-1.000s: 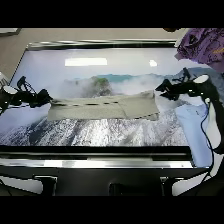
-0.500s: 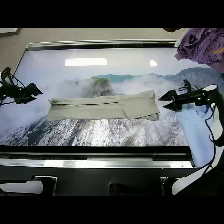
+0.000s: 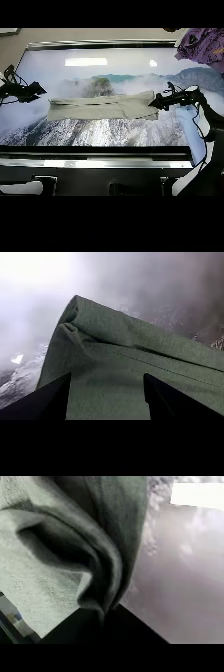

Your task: Fold the clothes and pants, and hang the long-sleeved shirts on hangers.

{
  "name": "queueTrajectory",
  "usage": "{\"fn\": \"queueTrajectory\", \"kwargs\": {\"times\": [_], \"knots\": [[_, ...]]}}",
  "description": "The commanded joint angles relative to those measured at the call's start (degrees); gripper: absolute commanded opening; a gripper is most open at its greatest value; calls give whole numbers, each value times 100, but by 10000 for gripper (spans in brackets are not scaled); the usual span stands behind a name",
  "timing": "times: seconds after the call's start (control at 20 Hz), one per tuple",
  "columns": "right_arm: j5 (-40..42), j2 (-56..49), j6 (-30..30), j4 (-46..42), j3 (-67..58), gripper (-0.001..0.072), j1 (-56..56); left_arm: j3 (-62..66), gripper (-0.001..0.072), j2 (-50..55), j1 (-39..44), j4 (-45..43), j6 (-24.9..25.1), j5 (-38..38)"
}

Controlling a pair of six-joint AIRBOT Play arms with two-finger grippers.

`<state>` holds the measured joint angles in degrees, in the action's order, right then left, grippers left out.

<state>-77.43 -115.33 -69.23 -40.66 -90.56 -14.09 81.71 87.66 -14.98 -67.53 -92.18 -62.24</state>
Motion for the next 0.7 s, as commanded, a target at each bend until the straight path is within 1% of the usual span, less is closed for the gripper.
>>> {"fn": "queueTrajectory", "kwargs": {"times": [0.0,0.05,0.1,0.2,0.25,0.35,0.4,0.5,0.65], "knots": [[83,439,-448,-136,-136,30,66,7,375,-2,334,483,2,15],[52,719,-809,-474,-229,30,66,4,146,11,492,656,2,44],[-57,981,-1097,-813,-326,30,70,4,15,42,715,841,0,129],[-404,1462,-1803,-1419,-549,30,70,4,14,173,1290,1180,-72,365],[-588,1674,-2039,-1766,-684,30,70,4,14,284,1615,1292,-247,481],[-833,2065,-2566,-2387,-872,30,70,7,14,581,2371,1488,-444,767],[-973,2218,-2723,-2680,-977,30,70,7,14,754,2776,1606,-553,977],[-1309,2450,-2929,-3128,-1279,30,70,55,14,1091,3495,2105,-603,1449],[-1696,2632,-3029,-3399,-1729,30,70,671,13,1786,4428,2841,-603,1910]]}}
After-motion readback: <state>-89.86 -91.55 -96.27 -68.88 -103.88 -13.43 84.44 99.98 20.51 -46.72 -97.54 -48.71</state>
